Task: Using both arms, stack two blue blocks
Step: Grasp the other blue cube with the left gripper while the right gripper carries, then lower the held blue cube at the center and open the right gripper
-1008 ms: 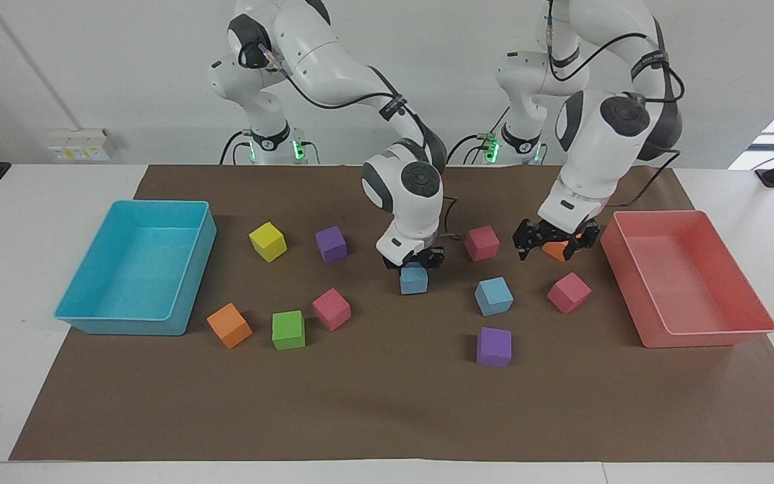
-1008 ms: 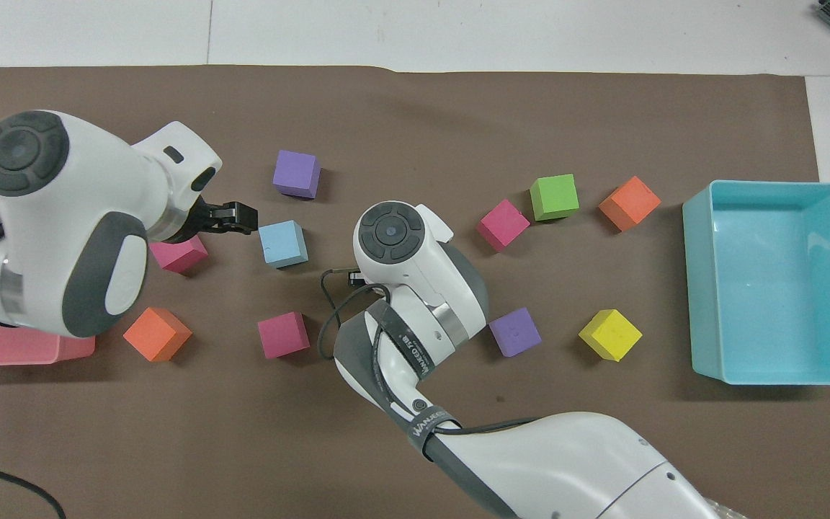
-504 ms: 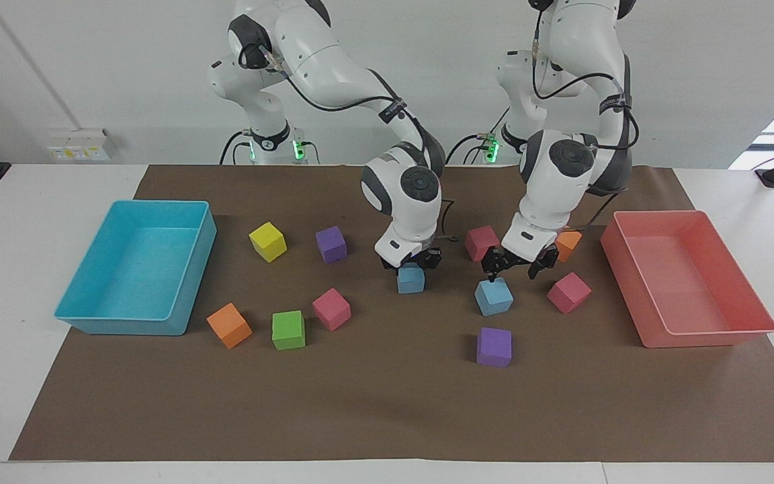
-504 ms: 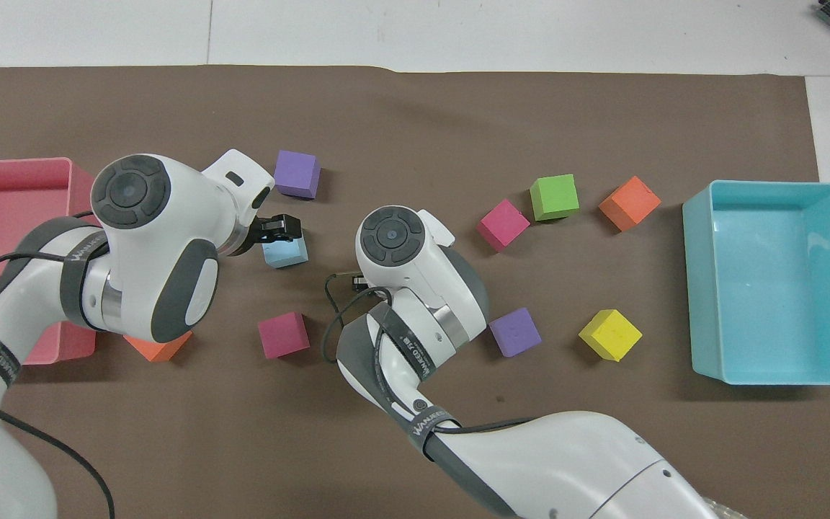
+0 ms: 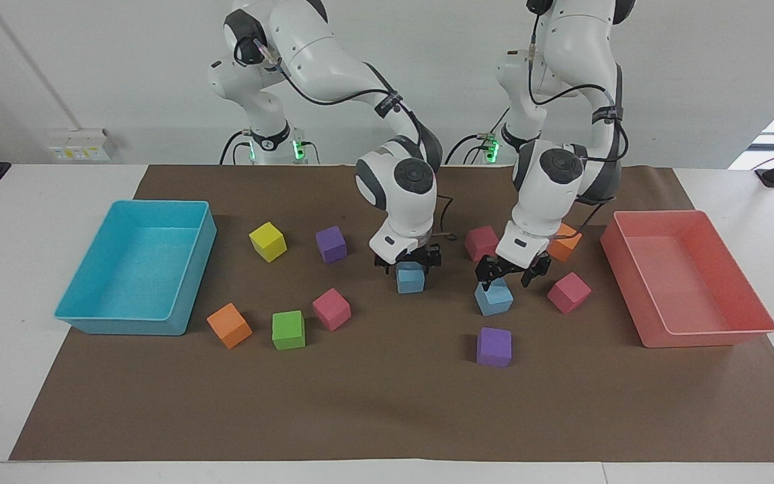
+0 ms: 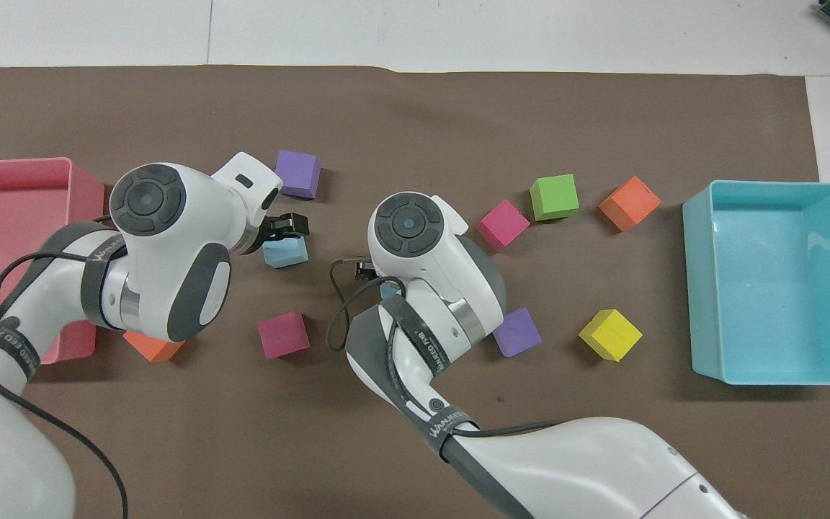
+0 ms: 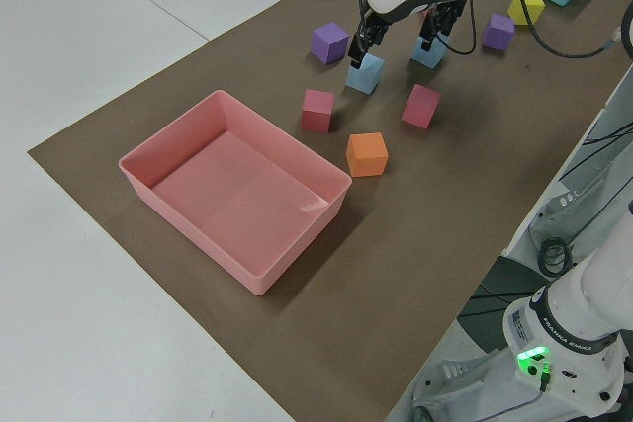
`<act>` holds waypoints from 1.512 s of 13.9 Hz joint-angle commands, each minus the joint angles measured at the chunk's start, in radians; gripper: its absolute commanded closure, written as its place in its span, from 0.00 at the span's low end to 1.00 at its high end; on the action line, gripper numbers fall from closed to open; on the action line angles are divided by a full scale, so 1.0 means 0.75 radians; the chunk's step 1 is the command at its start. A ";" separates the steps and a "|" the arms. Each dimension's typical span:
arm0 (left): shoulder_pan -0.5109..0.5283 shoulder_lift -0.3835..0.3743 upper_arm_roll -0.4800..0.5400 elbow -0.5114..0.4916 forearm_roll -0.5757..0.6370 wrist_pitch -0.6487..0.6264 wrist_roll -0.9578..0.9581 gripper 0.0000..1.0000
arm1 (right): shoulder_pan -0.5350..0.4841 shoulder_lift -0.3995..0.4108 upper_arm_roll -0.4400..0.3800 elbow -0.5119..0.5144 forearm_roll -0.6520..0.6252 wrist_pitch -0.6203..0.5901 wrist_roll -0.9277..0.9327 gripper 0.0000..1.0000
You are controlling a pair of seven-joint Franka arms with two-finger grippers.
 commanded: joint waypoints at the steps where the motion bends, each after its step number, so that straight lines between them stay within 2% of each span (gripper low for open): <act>1: -0.043 0.050 0.015 -0.016 -0.006 0.075 -0.029 0.00 | -0.062 -0.087 0.015 -0.019 0.022 -0.045 -0.006 0.00; 6: -0.054 0.108 0.017 -0.014 -0.006 0.103 -0.063 0.00 | -0.164 -0.203 0.015 -0.023 0.216 -0.039 -0.069 0.00; 8: -0.054 0.124 0.019 -0.014 -0.006 0.103 -0.068 0.00 | -0.215 -0.205 0.011 -0.054 0.408 -0.017 -0.258 0.00; 12: -0.056 0.134 0.023 -0.004 -0.006 0.091 -0.076 0.00 | -0.325 -0.220 0.011 -0.131 0.680 -0.012 -0.592 0.00; 13: -0.056 0.134 0.023 0.000 0.000 0.083 -0.096 0.17 | -0.330 -0.210 0.011 -0.156 0.754 0.016 -0.640 0.00; 14: -0.058 0.134 0.025 0.002 0.007 0.077 -0.102 0.56 | -0.328 -0.208 0.011 -0.199 0.813 0.081 -0.683 0.00; 15: -0.056 0.134 0.027 0.004 0.017 0.077 -0.102 0.78 | -0.326 -0.201 0.011 -0.233 0.858 0.136 -0.732 0.03; 16: -0.056 0.132 0.025 0.004 0.023 0.079 -0.104 0.94 | -0.326 -0.195 0.011 -0.258 0.899 0.157 -0.783 0.18; 17: -0.054 0.132 0.025 0.010 0.023 0.073 -0.104 1.00 | -0.328 -0.187 0.011 -0.283 0.934 0.159 -0.832 0.36; 20: -0.052 0.110 0.025 0.015 0.023 0.036 -0.102 1.00 | -0.328 -0.185 0.011 -0.348 0.993 0.196 -0.900 0.91; 21: -0.052 0.102 0.025 0.021 0.023 0.034 -0.100 1.00 | -0.326 -0.183 0.011 -0.362 0.998 0.208 -0.900 1.00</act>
